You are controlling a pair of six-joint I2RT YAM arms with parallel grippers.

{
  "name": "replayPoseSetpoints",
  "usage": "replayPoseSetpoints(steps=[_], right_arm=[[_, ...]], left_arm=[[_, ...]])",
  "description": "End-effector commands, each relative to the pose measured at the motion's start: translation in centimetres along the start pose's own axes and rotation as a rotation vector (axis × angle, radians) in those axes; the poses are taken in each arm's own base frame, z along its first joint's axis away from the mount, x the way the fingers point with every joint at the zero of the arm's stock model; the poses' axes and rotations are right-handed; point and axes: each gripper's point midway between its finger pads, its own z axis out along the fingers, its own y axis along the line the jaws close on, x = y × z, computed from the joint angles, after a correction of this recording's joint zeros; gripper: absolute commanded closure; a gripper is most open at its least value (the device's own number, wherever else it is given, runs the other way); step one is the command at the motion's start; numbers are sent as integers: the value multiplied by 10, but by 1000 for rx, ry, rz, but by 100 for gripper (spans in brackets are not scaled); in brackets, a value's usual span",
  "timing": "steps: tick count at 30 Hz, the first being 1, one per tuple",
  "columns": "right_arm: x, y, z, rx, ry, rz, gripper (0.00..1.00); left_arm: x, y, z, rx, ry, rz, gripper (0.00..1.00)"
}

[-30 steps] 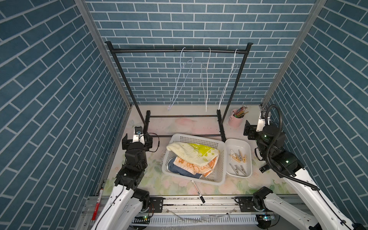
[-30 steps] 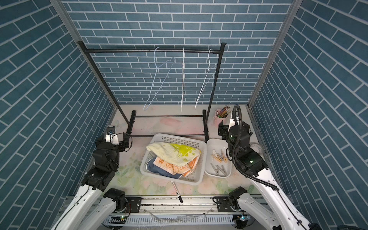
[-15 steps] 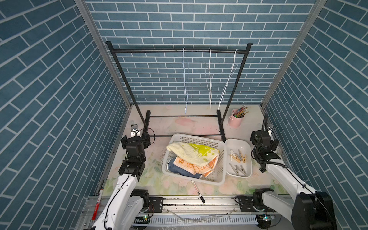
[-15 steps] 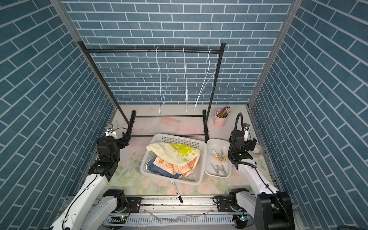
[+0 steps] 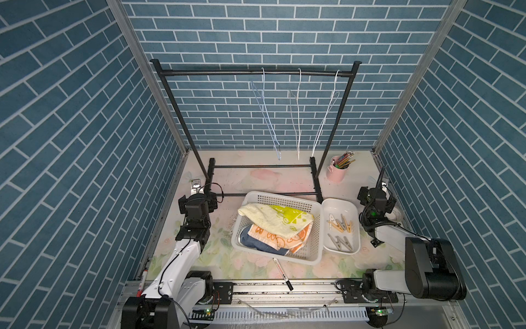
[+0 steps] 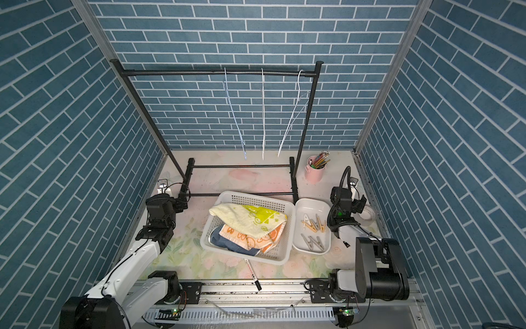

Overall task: Remove the clothespins securing towels to the hanger
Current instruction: Reset both arms

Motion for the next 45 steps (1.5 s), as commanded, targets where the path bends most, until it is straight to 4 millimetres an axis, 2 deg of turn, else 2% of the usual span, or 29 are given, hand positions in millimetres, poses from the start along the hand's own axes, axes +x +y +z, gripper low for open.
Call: replayPoseSetpoints(steps=[1, 8, 13, 18, 19, 26, 33, 36, 39, 40, 45], right_arm=[[-5, 2, -2, -18, 19, -63, 2], [-3, 6, -13, -89, -29, -62, 2], [27, 3, -13, -80, 24, -50, 3], [27, 13, -19, -162, -50, -46, 4], [29, 18, -19, -188, -38, -53, 4], [30, 27, -18, -241, -27, -75, 4], [29, 33, -19, -280, -58, -17, 4], [34, 33, -15, -269, -87, -8, 3], [49, 41, -8, -296, -84, -24, 3], [46, 42, -7, -294, -94, -20, 3], [51, 43, 10, -258, 15, -35, 4]], left_arm=[[2, -9, 5, 45, -29, -30, 5], [14, -27, 19, 112, -101, -53, 4], [27, -44, 34, 165, -140, -39, 5], [46, -60, 48, 218, -146, -17, 4], [44, -62, 51, 227, -164, -9, 4], [49, -65, 68, 234, -33, 1, 2], [48, -67, 69, 244, -36, 6, 1], [48, -67, 69, 242, -36, 8, 1], [48, -67, 69, 242, -37, 9, 0], [48, -67, 69, 241, -37, 8, 0], [47, -67, 69, 241, -38, 9, 0]])
